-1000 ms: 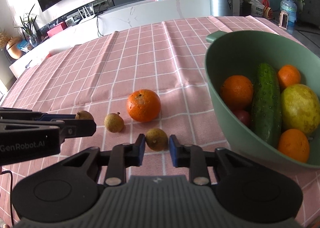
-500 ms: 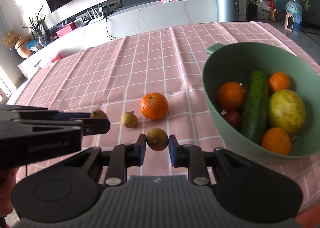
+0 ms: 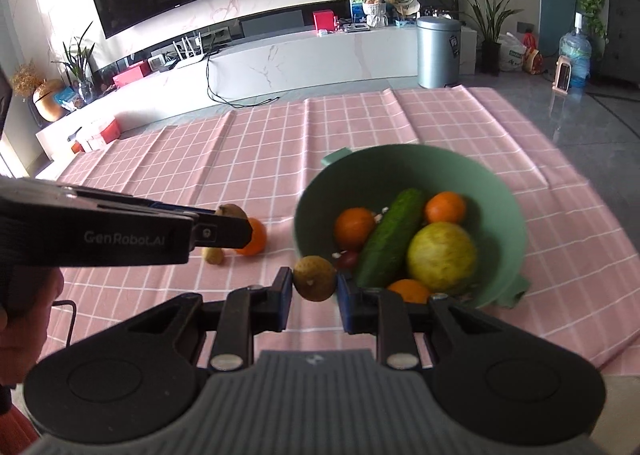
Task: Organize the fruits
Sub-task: 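Lower both held kiwis into the colander and open both tools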
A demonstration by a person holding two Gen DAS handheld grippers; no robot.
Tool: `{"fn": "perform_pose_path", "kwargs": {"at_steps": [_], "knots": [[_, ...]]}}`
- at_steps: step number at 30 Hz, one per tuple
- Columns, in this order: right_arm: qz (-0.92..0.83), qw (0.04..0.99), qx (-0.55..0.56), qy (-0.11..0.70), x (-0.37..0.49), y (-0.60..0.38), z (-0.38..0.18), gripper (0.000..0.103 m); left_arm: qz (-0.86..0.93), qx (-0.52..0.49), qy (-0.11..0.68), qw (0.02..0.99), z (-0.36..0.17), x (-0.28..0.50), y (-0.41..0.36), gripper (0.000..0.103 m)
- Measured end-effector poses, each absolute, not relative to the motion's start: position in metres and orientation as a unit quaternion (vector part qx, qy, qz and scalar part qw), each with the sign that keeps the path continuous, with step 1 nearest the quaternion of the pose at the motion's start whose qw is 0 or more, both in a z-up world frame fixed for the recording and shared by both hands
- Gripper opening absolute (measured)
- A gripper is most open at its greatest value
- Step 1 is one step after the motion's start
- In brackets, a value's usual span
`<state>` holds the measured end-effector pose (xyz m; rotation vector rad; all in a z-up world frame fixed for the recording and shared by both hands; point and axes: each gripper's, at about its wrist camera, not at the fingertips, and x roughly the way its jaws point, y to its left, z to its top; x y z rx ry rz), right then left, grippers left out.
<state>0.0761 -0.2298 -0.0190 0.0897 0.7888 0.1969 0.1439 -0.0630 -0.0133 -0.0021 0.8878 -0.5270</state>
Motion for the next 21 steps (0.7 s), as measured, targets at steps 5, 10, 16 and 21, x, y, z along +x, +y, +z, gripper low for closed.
{"fn": "perform_pose_path", "kwargs": {"at_steps": [5, 10, 16, 21], "knots": [[0.084, 0.916, 0.013, 0.393, 0.086, -0.257, -0.015, 0.019, -0.265, 0.022, 0.448, 0.854, -0.016, 0.156, -0.099, 0.029], [0.090, 0.906, -0.023, 0.414, 0.104, -0.271, -0.022, 0.020, -0.266, 0.031, 0.483, 0.834, -0.029, 0.175, -0.122, 0.029], [0.106, 0.893, -0.057, 0.434, 0.121, -0.277, -0.038, 0.019, -0.256, 0.059, 0.510, 0.819, -0.043, 0.187, -0.138, 0.029], [0.115, 0.881, -0.058, 0.455, 0.127, -0.282, -0.049, 0.020, -0.246, 0.072, 0.526, 0.811, -0.052, 0.193, -0.143, 0.029]]}}
